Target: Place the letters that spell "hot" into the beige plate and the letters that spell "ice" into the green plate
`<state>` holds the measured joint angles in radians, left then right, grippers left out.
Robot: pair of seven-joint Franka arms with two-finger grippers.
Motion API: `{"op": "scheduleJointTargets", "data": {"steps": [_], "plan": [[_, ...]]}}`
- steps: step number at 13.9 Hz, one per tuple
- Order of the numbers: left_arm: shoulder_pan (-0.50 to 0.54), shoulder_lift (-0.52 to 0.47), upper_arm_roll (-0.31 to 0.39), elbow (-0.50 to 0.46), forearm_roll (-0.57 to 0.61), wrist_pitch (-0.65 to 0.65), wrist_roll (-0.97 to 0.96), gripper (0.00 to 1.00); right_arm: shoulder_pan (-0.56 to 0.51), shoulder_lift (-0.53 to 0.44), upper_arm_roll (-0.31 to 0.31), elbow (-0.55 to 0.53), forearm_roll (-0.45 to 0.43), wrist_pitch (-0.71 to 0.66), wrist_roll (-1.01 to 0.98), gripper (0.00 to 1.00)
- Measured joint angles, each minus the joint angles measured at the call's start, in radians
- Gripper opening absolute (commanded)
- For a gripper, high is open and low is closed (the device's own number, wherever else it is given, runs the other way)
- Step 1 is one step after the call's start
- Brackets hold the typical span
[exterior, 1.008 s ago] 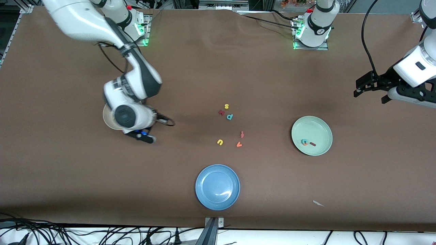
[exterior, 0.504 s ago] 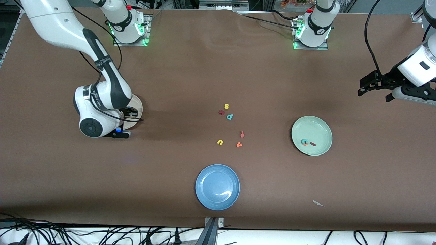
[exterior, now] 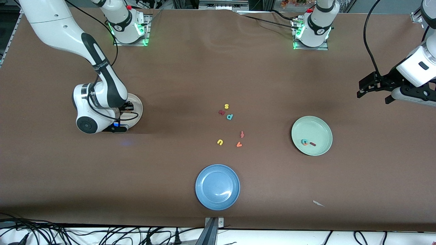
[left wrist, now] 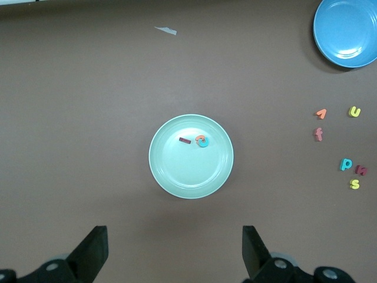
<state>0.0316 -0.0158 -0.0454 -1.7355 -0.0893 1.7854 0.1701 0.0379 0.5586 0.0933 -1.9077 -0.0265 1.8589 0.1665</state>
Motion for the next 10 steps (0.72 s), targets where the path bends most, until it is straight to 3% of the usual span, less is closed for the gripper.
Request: {"op": "scheduleJointTargets", "data": {"steps": [3,7,10], "plan": [[-0.004,0.0,-0.001,0.003,0.0,0.005,0.0,1.0,0.0,-0.032,-0.002,0.033,0.012,-0.007,0.0,1.0],[-0.004,0.001,-0.001,0.012,0.0,0.01,0.0,1.0,-0.001,-0.101,-0.018,0.22,0.031,-0.12,0.0,1.0],[-0.004,0.004,-0.001,0.013,0.0,0.011,0.0,1.0,-0.001,-0.154,-0.024,0.302,0.032,-0.139,0.0,1.0]]}}
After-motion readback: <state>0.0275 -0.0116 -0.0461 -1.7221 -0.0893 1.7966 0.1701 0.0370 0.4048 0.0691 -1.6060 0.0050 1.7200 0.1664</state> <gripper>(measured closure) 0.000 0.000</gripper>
